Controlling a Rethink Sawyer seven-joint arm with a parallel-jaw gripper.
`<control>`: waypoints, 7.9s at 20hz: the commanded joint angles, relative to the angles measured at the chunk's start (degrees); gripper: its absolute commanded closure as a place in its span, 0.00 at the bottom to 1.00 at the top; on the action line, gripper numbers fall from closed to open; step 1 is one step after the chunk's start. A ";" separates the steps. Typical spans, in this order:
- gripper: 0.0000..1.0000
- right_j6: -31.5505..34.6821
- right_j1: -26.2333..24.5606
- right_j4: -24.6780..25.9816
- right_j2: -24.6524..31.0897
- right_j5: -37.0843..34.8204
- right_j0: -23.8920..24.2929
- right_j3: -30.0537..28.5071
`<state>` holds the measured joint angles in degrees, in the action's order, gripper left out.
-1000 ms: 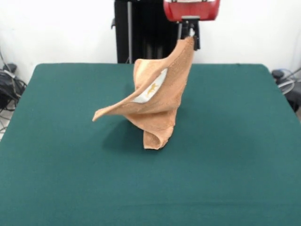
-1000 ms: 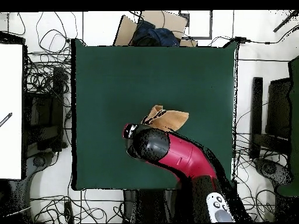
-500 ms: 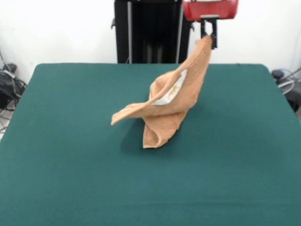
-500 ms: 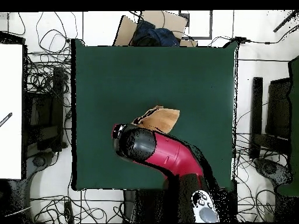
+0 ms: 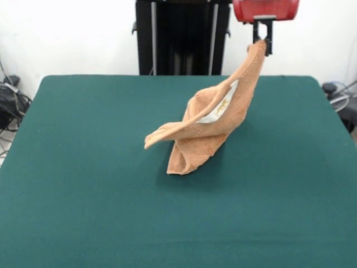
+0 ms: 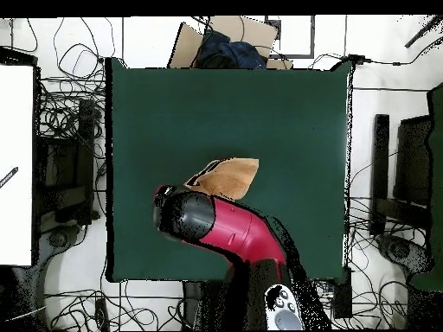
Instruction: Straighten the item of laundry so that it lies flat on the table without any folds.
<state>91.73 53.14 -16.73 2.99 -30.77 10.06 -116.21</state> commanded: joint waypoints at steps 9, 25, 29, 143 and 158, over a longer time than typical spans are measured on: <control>1.00 18.17 -3.72 -5.18 -1.69 -0.76 -4.74 6.42; 1.00 20.63 -12.71 -4.02 -11.00 -0.41 -14.86 15.75; 1.00 20.09 -13.29 -5.66 -11.11 2.41 -15.38 13.91; 0.00 7.91 -17.34 11.54 3.58 9.52 13.50 13.99; 0.00 8.13 -18.14 10.44 3.23 7.15 12.41 16.03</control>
<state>94.23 36.45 -6.47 2.12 -19.48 22.64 -101.76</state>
